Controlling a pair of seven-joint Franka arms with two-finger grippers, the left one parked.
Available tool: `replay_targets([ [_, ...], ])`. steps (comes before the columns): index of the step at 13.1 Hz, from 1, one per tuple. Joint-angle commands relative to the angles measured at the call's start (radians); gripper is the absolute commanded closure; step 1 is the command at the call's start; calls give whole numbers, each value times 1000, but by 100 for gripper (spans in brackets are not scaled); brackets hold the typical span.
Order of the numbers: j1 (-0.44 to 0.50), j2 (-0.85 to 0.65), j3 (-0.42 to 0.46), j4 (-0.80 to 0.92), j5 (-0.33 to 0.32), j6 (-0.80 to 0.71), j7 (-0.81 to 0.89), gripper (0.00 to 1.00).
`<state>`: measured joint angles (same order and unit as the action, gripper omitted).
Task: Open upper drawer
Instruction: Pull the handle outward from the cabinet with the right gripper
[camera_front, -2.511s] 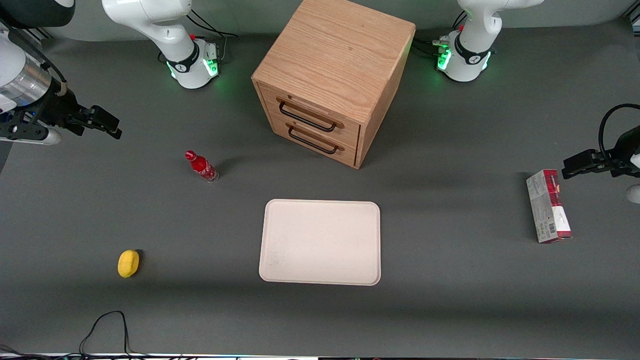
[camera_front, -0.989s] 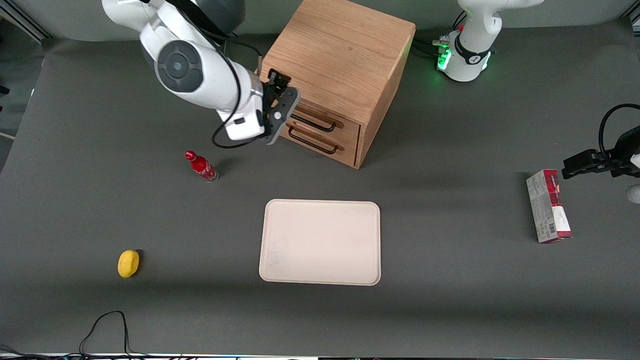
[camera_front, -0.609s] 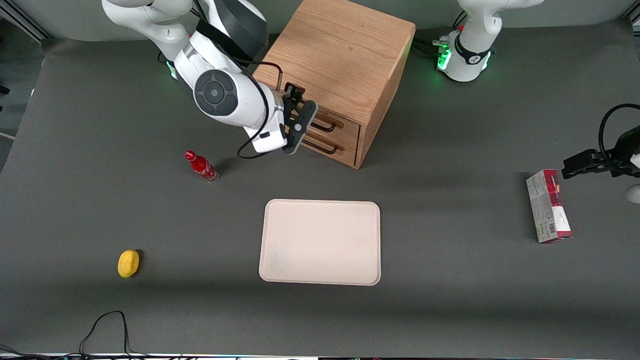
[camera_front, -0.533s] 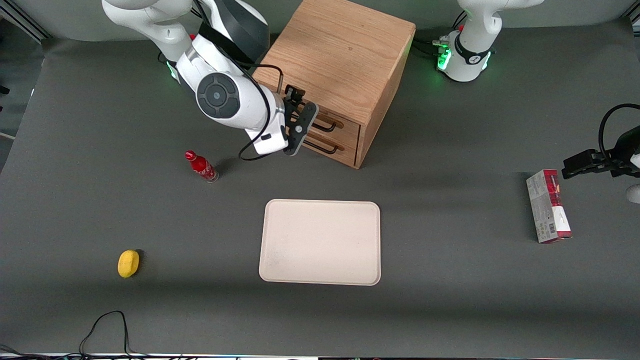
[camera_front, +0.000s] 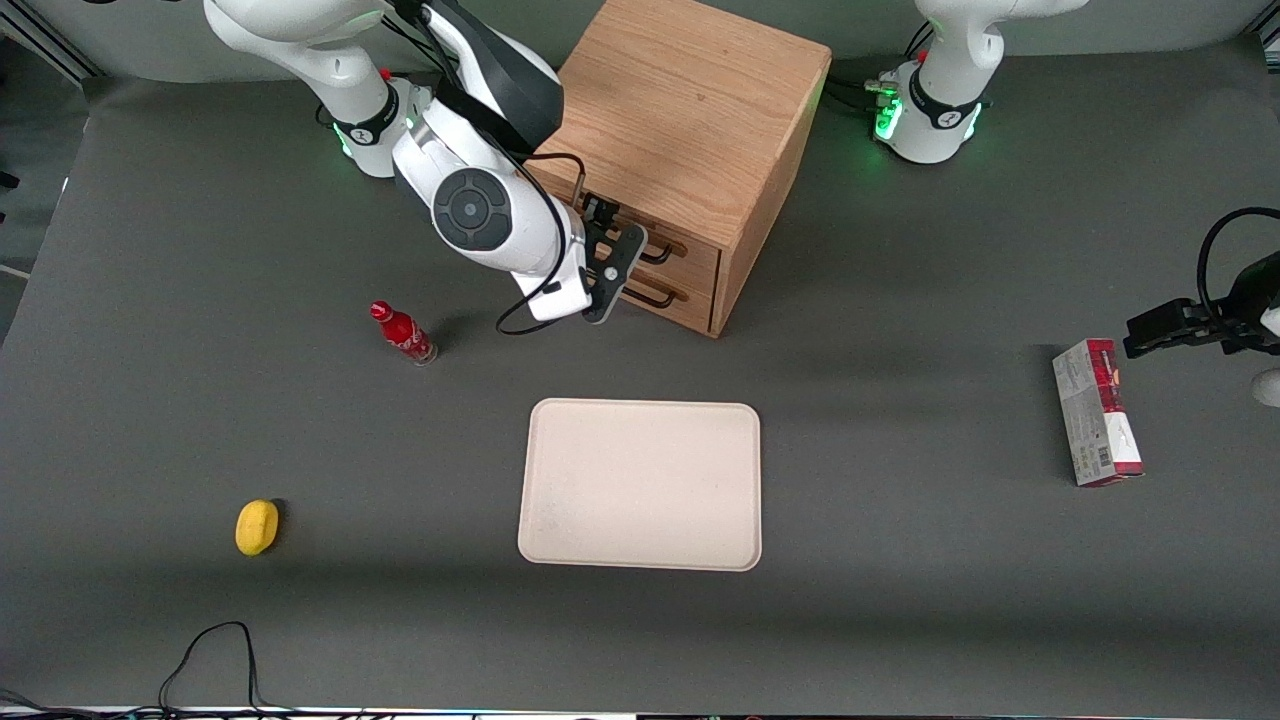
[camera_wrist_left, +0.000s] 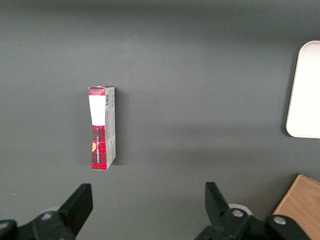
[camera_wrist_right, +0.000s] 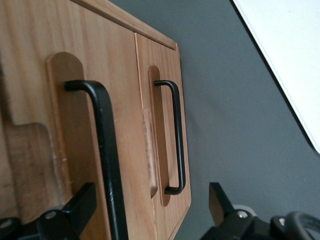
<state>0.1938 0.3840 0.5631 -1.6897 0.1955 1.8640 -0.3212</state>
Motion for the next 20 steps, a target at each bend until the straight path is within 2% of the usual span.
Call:
replay_targets([
  [1,10,9,3,-5,-14,32,-18,0],
  [5,1,42,1,13,-102,53,-18,0],
  [13,-28,154,-29,181,-214,46,-21,0],
  [17,-30,176,-115,243,-219,41,-97,0],
  [20,-34,182,-138,297,-222,11,-108,0],
])
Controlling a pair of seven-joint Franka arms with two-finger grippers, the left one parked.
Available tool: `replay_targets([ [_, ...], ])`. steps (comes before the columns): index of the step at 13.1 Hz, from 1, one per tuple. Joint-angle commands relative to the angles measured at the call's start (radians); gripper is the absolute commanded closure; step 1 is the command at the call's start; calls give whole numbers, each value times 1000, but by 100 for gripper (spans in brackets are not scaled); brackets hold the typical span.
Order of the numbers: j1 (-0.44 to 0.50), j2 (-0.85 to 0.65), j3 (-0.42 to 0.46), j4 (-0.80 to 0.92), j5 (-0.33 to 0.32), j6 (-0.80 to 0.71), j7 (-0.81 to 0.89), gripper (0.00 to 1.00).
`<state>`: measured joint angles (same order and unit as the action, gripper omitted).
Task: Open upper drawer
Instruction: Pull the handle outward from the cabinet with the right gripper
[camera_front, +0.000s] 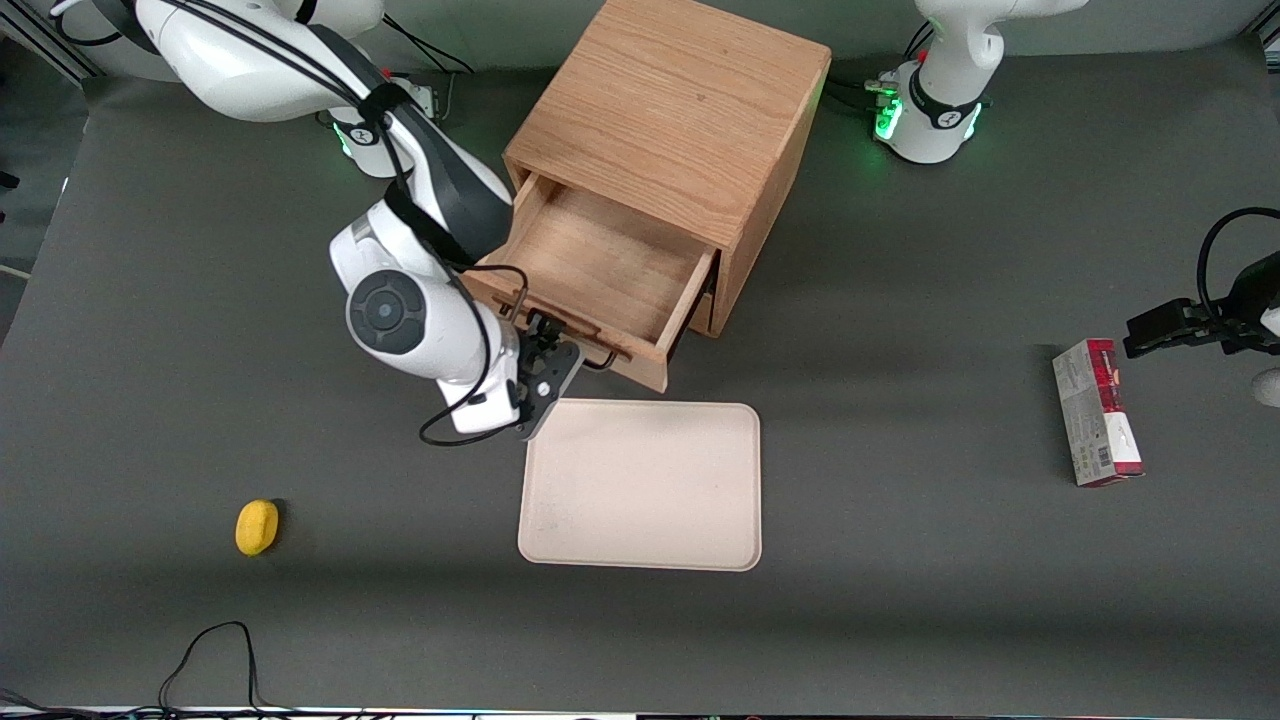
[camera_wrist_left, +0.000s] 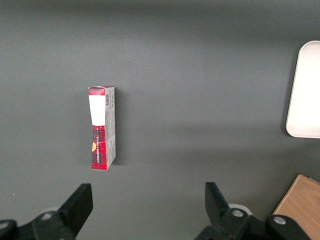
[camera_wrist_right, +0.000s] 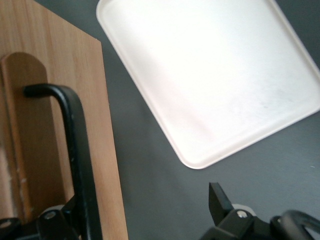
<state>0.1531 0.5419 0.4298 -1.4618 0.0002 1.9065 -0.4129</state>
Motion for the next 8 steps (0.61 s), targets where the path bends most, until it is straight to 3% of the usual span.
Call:
replay_targets([
  [1,5,32,-25,84,-26,-32,-17,0],
  [8,3,82,-77,170,-31,-32,-62,0],
])
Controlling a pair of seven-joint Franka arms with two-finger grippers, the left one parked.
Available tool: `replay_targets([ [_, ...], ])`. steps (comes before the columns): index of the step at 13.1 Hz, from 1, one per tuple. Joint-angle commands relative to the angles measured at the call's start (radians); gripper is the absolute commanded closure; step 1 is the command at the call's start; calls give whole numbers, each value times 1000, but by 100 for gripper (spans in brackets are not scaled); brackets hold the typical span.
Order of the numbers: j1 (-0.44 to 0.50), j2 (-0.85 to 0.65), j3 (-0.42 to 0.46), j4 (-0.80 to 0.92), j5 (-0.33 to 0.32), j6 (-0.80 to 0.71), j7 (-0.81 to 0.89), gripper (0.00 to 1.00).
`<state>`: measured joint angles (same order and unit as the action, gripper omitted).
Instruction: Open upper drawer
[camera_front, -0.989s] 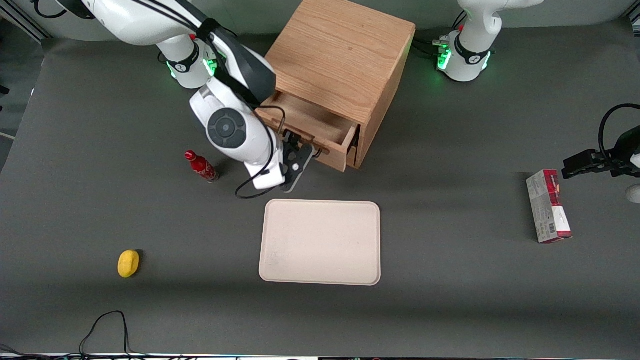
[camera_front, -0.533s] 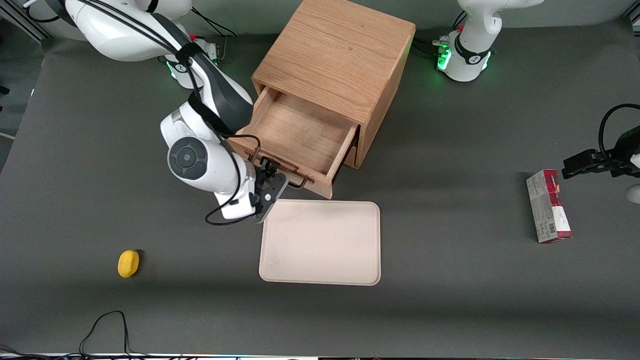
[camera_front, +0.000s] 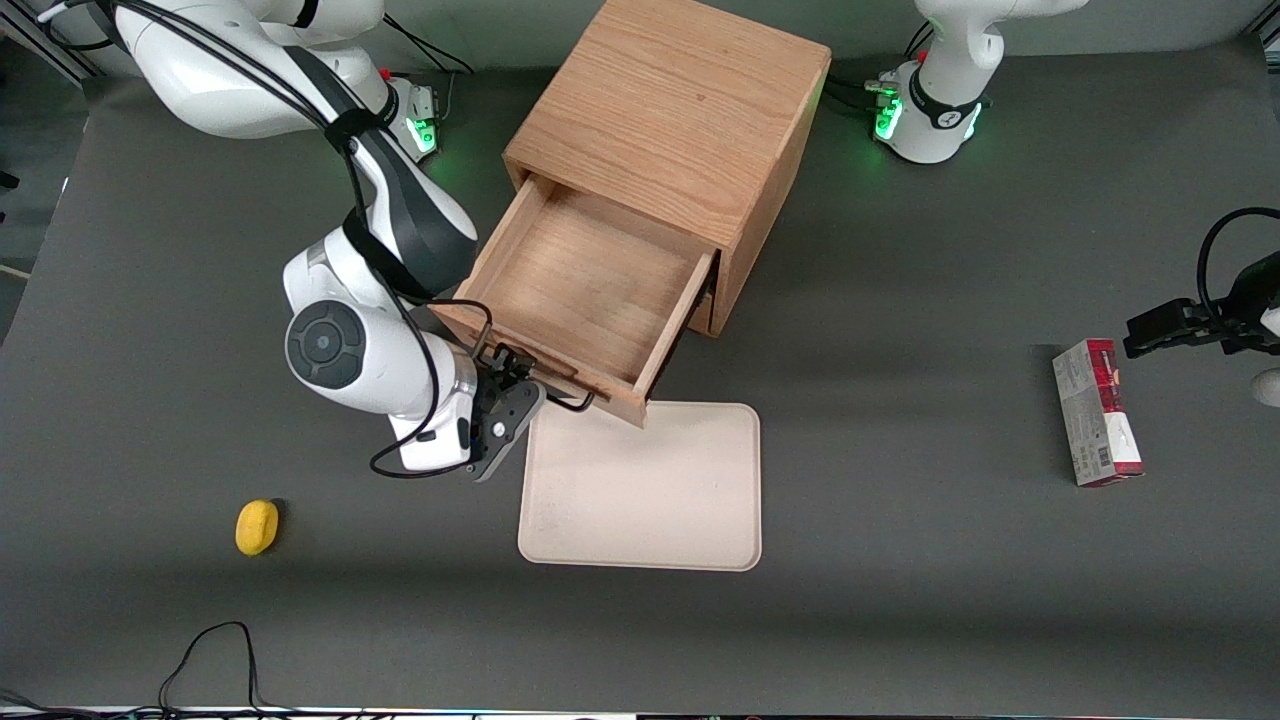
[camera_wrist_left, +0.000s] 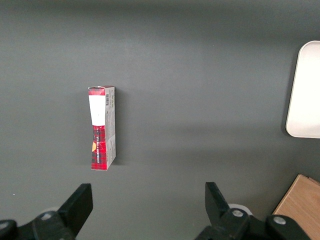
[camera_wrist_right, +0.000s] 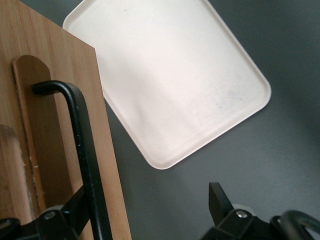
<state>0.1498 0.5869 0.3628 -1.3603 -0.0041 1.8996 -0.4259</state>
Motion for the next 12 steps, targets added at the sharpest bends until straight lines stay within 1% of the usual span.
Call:
replay_targets([
  [1,5,42,-19,82,-27,-25,-75,0],
  [3,8,33,-34,87,-28,-27,-67,0],
  [4,8,19,-36,87,-43,-28,-62,0],
  [5,7,-2,-38,89,-72,-28,-62,0],
  [7,5,-19,-54,142,-71,-33,-53,0],
  [9,4,-35,-57,187,-71,-42,25,0],
  [11,-4,-91,-77,187,-70,-46,142,0],
  [12,-9,-146,-105,159,-66,-75,162,0],
])
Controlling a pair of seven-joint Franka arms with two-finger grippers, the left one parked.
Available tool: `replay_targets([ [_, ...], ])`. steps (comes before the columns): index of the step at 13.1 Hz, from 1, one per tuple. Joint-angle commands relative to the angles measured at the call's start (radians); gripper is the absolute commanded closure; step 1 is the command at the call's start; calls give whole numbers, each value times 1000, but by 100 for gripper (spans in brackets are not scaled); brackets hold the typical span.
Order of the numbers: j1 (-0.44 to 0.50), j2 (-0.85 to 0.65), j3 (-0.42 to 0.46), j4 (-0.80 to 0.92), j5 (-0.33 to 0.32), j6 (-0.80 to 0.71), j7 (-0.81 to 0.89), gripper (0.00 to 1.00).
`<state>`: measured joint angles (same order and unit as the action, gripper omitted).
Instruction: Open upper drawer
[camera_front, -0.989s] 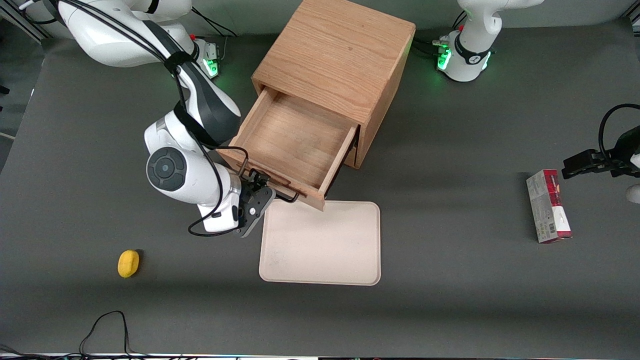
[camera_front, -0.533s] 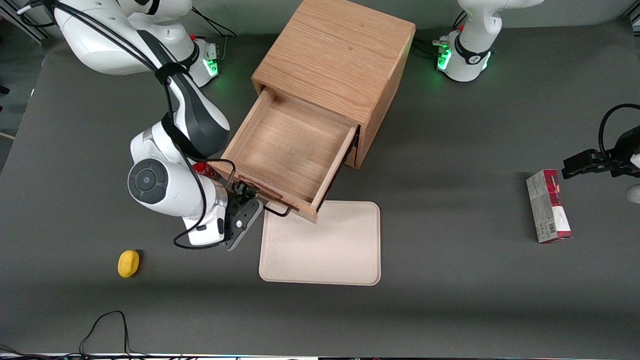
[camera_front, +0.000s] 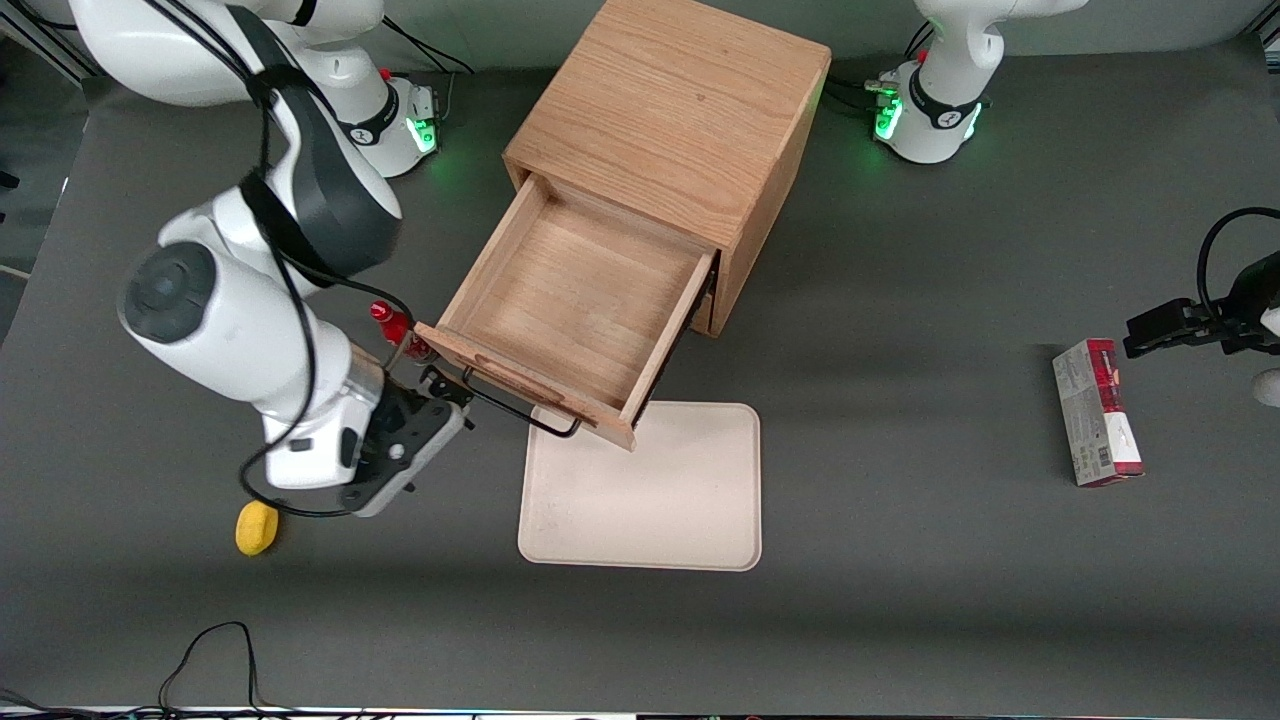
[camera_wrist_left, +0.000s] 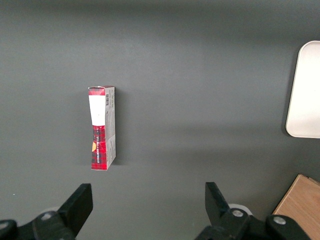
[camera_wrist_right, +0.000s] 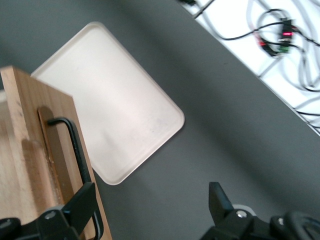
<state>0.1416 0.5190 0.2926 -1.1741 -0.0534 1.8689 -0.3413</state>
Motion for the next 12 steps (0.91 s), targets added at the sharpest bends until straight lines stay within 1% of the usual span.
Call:
replay_targets([
  [1,1,-132,-70,-60,-16,-125,140,0],
  [2,0,-178,-85,-82,-11,-185,247,0],
  [3,-2,-226,-105,-131,-8,-215,345,0],
  [4,-4,-288,-118,-204,3,-211,395,0],
  [6,-4,-425,-208,-356,75,-201,404,0],
  [7,-4,-491,-245,-440,86,-200,419,0],
  [10,-7,-695,-326,-663,84,-198,436,0],
  [11,-8,-741,-339,-705,73,-198,436,0],
  [12,-10,-754,-342,-708,72,-214,443,0],
])
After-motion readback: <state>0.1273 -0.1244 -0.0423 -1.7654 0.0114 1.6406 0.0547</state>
